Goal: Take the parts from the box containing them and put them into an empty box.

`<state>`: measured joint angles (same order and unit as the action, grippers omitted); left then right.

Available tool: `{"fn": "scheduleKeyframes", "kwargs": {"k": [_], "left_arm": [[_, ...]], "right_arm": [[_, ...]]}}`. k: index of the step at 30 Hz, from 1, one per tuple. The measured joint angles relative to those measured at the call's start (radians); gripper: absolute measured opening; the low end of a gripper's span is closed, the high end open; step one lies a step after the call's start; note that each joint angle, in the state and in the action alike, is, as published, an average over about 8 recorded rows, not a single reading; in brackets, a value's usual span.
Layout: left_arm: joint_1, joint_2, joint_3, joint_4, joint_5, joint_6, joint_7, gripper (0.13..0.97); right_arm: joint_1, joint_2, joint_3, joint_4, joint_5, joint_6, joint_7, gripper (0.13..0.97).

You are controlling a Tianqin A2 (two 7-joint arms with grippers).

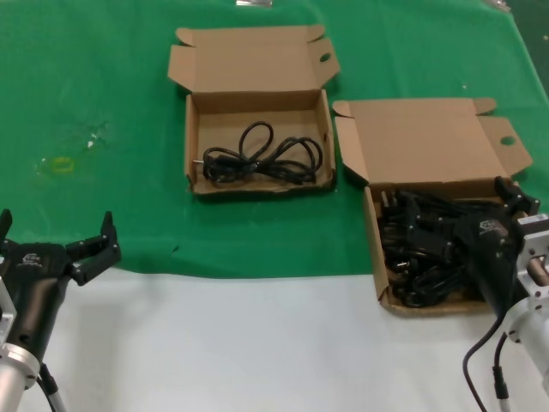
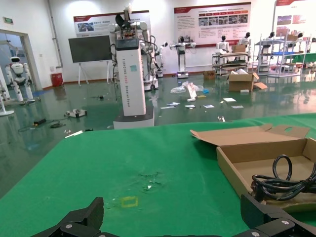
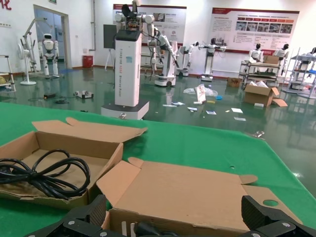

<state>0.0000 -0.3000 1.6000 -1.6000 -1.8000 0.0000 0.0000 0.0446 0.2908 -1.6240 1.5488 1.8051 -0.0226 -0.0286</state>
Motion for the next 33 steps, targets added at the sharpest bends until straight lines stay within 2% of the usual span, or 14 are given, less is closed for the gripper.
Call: {"fn": "scheduleKeyframes", "kwargs": {"k": [33], "left_arm": [[0.0, 0.0, 0.0, 0.0, 0.0, 0.0, 0.0, 0.966]], "right_arm": [[0.0, 0.0, 0.0, 0.0, 0.0, 0.0, 0.0, 0.966]]}}
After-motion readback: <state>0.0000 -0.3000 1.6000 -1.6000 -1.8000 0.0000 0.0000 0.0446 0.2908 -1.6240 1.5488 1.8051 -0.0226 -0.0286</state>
